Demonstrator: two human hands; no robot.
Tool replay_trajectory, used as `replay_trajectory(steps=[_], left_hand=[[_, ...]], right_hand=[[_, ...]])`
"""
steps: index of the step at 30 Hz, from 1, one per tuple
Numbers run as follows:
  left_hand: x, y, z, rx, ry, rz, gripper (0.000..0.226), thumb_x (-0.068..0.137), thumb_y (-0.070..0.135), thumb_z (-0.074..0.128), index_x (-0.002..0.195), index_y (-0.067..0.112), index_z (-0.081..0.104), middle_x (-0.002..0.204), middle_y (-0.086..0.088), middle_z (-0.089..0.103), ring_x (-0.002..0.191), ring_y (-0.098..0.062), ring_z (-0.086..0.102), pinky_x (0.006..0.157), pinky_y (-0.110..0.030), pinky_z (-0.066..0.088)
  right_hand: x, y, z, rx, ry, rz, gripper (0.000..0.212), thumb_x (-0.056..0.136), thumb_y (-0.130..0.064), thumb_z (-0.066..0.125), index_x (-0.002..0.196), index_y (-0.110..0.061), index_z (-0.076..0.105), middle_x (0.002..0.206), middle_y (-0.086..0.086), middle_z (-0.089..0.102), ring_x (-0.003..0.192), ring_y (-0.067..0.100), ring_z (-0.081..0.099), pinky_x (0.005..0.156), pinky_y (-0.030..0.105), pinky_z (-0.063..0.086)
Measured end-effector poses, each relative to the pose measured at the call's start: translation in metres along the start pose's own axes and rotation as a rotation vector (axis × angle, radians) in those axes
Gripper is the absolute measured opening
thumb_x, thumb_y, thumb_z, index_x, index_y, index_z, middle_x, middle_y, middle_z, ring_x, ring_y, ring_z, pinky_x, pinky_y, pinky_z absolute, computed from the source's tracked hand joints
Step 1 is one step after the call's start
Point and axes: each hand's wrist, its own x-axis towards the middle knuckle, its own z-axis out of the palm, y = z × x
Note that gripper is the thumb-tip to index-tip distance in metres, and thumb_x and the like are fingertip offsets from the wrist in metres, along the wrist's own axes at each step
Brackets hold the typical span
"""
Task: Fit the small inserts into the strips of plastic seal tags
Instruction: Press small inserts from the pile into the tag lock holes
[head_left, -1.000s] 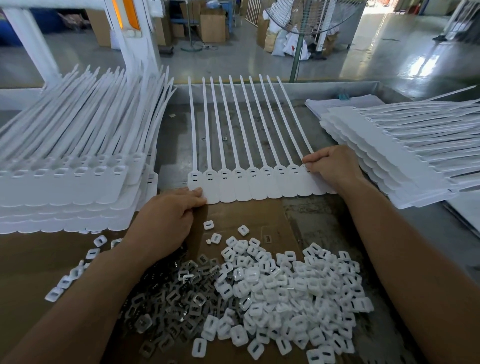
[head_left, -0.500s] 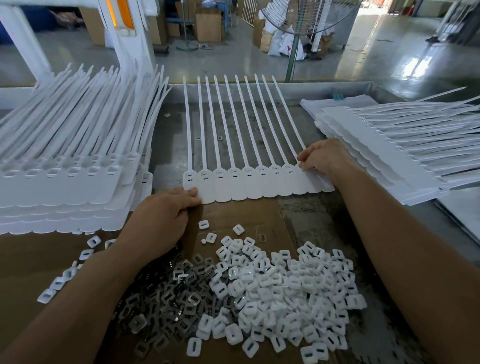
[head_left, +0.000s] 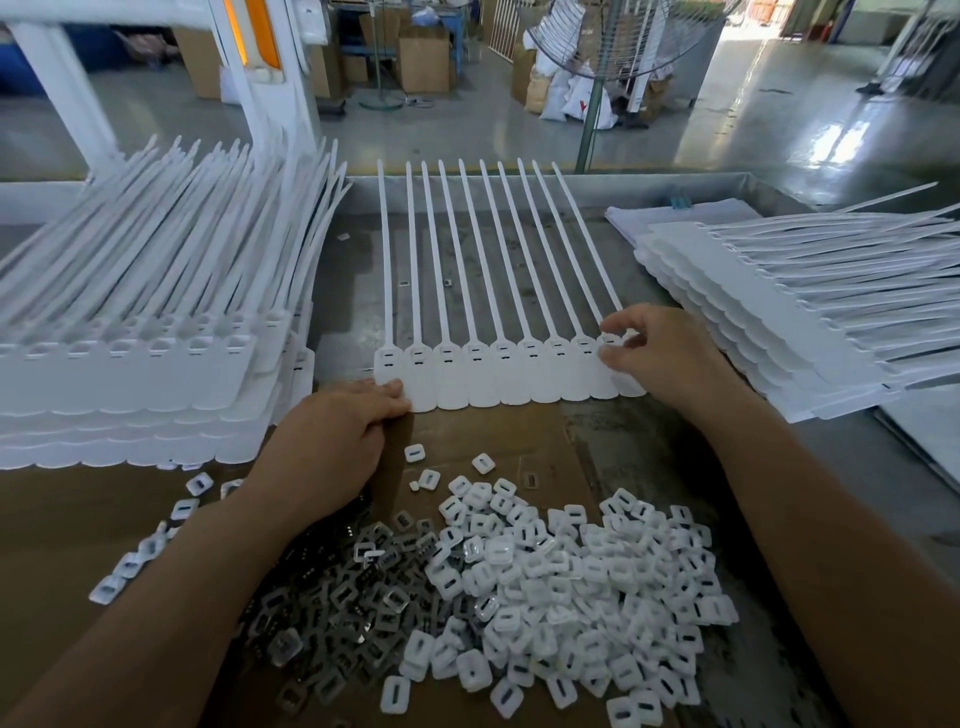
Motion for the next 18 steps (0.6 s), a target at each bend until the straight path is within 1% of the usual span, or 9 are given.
replay_trajectory(steps=[1,2,3,5,7,9,12,15,18], left_hand=[[0.001,0.000,0.000,0.005,-0.006,-0.001,0.042,0.087,0.000,0.043,0.122,0.019,0.057,0.135,0.009,0.046,0.129,-0.009,0.036,0.104,-0.016,0.015],[0.000,0.000,-0.001,0.010,-0.011,-0.004,0.042,0.088,0.001,0.043,0.123,0.019,0.057,0.135,0.009,0.046,0.130,-0.009,0.036,0.104,-0.016,0.014],[0.001,0.000,-0.001,0.010,-0.012,-0.006,0.042,0.088,0.001,0.043,0.123,0.019,0.057,0.135,0.009,0.046,0.130,-0.009,0.036,0.104,-0.017,0.015],[0.002,0.000,-0.001,0.004,-0.009,-0.010,0.042,0.088,0.001,0.043,0.122,0.020,0.057,0.135,0.010,0.046,0.129,-0.009,0.036,0.106,-0.018,0.016],[0.003,0.000,-0.001,0.005,-0.013,-0.010,0.042,0.088,0.001,0.043,0.123,0.021,0.057,0.135,0.010,0.046,0.129,-0.008,0.035,0.105,-0.017,0.016],[0.002,0.000,-0.001,0.006,-0.012,-0.009,0.042,0.088,0.001,0.043,0.122,0.021,0.057,0.135,0.010,0.046,0.129,-0.008,0.036,0.104,-0.016,0.016],[0.001,0.000,-0.001,0.006,-0.009,-0.008,0.042,0.087,0.000,0.043,0.122,0.019,0.058,0.134,0.009,0.047,0.129,-0.008,0.036,0.105,-0.018,0.016],[0.001,0.000,-0.001,0.006,-0.005,-0.008,0.041,0.087,0.000,0.043,0.121,0.019,0.058,0.134,0.008,0.048,0.129,-0.010,0.037,0.107,-0.021,0.018],[0.000,0.000,-0.001,0.010,-0.008,-0.008,0.042,0.088,-0.001,0.043,0.122,0.019,0.057,0.134,0.008,0.047,0.129,-0.010,0.037,0.107,-0.022,0.018]], right_hand=[[-0.008,-0.006,-0.003,0.009,-0.030,-0.061,0.019,0.084,-0.023,0.066,0.103,-0.024,0.064,0.090,-0.018,0.057,0.077,0.002,0.056,0.062,0.012,0.039],[-0.017,-0.012,-0.007,0.037,-0.105,-0.127,0.013,0.083,-0.021,0.067,0.094,-0.028,0.065,0.083,-0.023,0.058,0.073,-0.001,0.058,0.057,0.006,0.038],[-0.026,-0.021,-0.011,0.062,-0.207,-0.200,0.015,0.081,-0.019,0.069,0.084,-0.033,0.065,0.075,-0.025,0.060,0.072,-0.005,0.059,0.055,0.004,0.041],[-0.040,-0.034,-0.014,0.083,-0.413,-0.320,0.023,0.078,-0.014,0.071,0.075,-0.037,0.065,0.069,-0.025,0.063,0.071,-0.012,0.059,0.062,0.000,0.041],[-0.049,-0.045,-0.010,0.060,-0.534,-0.370,0.020,0.078,-0.014,0.071,0.077,-0.033,0.068,0.072,-0.023,0.064,0.073,-0.012,0.058,0.068,0.000,0.041],[-0.053,-0.050,-0.003,0.027,-0.577,-0.396,0.016,0.079,-0.015,0.071,0.084,-0.030,0.071,0.076,-0.020,0.063,0.073,-0.010,0.058,0.069,0.002,0.042],[-0.057,-0.054,0.005,-0.010,-0.601,-0.426,0.019,0.079,-0.016,0.071,0.095,-0.026,0.072,0.079,-0.017,0.061,0.071,-0.006,0.055,0.068,0.004,0.043],[-0.059,-0.054,0.009,-0.011,-0.620,-0.455,0.024,0.079,-0.014,0.071,0.100,-0.025,0.072,0.077,-0.017,0.059,0.068,-0.007,0.054,0.066,0.003,0.041],[-0.061,-0.054,0.014,-0.023,-0.642,-0.468,0.024,0.079,-0.015,0.071,0.102,-0.023,0.072,0.084,-0.015,0.062,0.070,-0.008,0.053,0.068,0.003,0.041]])
